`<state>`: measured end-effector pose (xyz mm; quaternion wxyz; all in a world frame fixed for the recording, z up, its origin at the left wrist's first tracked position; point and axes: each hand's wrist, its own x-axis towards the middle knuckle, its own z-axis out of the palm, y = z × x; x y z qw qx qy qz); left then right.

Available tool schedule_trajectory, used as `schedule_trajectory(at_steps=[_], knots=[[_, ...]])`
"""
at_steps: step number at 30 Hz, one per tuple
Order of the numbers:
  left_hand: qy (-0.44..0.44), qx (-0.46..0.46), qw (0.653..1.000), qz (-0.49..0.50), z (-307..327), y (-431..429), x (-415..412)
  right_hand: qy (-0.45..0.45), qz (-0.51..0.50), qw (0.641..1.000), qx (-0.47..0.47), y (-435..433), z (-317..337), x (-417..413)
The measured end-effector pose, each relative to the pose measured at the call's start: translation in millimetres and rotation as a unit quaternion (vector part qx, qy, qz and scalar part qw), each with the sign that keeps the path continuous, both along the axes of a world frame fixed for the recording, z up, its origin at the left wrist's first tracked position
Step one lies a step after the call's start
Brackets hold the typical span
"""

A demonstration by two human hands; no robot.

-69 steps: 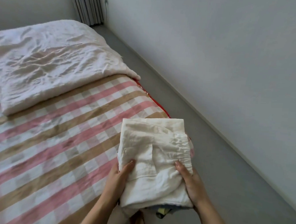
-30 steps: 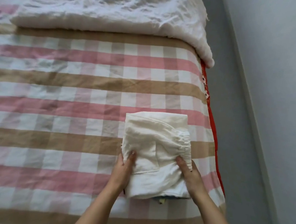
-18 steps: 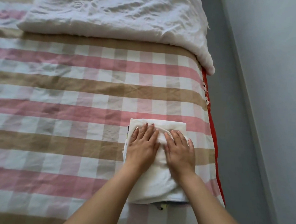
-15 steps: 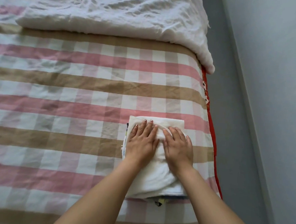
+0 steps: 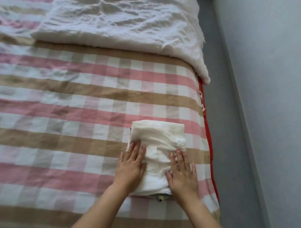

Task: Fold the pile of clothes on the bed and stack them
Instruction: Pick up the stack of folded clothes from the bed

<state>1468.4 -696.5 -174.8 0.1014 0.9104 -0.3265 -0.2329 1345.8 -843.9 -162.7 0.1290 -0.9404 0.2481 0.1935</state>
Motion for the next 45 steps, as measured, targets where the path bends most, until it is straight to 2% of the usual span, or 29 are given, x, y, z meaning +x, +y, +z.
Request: schedule_trajectory(at_steps=[5,7,11,15,19,24,27,31,35,41,45], knots=[[0.017,0.004,1.000,0.000,51,38,2,-0.018,0.002,1.000,0.017,20,55,1],[0.016,-0.003,1.000,0.007,74,70,0,-0.032,0.010,0.998,0.056,38,79,-4],[0.073,0.005,0.997,0.038,112,162,-10,-0.015,0.091,0.992,0.083,100,118,-6],[0.114,-0.011,0.988,0.102,141,288,-24,0.002,0.140,0.985,0.097,198,141,2],[0.108,-0.006,0.985,0.138,173,408,-36,-0.001,0.171,0.978,0.116,310,160,19],[0.126,-0.019,0.971,0.201,211,531,-48,0.014,0.245,0.960,0.136,439,175,40],[0.147,-0.049,0.951,0.267,221,584,-51,0.040,0.299,0.943,0.139,490,181,50],[0.170,-0.081,0.917,0.351,222,631,-42,0.056,0.350,0.923,0.146,527,191,77],[0.166,-0.111,0.895,0.398,218,649,-9,0.043,0.364,0.920,0.137,539,197,122],[0.116,-0.176,0.886,0.413,219,653,73,0.015,0.338,0.931,0.135,549,201,206],[0.111,-0.228,0.872,0.418,226,658,136,-0.008,0.247,0.954,0.171,551,209,257]])
